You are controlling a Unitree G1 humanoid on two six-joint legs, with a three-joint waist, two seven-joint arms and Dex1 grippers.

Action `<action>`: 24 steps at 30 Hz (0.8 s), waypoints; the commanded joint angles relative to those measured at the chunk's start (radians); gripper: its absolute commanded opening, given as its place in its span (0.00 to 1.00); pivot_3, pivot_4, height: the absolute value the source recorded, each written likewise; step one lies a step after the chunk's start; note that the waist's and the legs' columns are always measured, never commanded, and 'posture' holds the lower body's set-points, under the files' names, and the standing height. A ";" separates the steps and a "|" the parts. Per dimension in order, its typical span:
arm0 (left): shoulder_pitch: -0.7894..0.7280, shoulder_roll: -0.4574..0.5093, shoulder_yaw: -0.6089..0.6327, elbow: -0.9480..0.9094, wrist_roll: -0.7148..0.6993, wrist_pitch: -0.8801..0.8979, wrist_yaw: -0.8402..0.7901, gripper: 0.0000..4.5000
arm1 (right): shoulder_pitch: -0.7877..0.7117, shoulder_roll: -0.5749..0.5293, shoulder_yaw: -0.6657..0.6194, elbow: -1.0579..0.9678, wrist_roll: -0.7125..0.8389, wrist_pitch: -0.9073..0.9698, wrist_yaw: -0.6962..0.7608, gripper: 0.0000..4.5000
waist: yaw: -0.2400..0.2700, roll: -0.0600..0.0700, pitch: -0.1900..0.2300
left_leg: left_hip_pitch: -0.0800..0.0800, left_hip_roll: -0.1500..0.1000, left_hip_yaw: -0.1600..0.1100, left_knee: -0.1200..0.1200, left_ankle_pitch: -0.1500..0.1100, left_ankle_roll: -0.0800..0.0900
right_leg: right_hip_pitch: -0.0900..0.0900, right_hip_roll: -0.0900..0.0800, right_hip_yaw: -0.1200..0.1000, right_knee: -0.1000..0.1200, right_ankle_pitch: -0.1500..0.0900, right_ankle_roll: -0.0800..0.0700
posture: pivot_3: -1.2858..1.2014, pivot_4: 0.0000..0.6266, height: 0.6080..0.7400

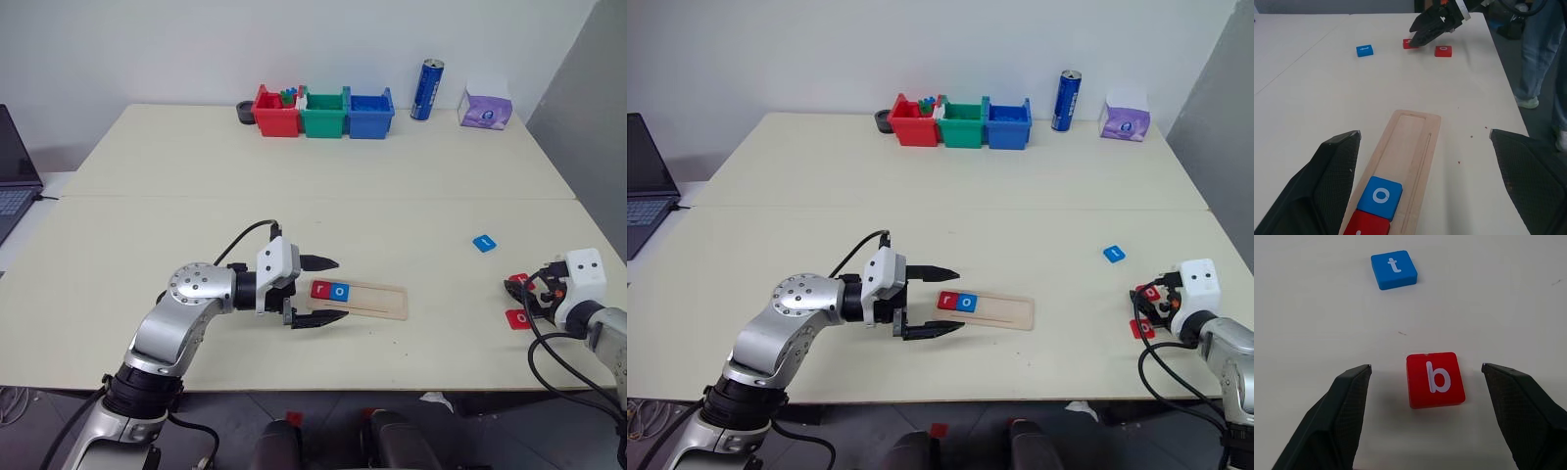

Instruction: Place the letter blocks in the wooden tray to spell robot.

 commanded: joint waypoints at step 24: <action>-0.181 -0.095 -0.146 -0.008 0.018 0.104 0.060 0.99 | -0.104 -0.048 0.035 0.153 -0.017 0.062 0.066 0.86 | 0.000 0.000 0.000 | 0.000 0.000 0.000 0.000 0.000 0.000 | 0.000 0.000 0.000 0.000 0.000 0.000 | 0.52 0.24 1.00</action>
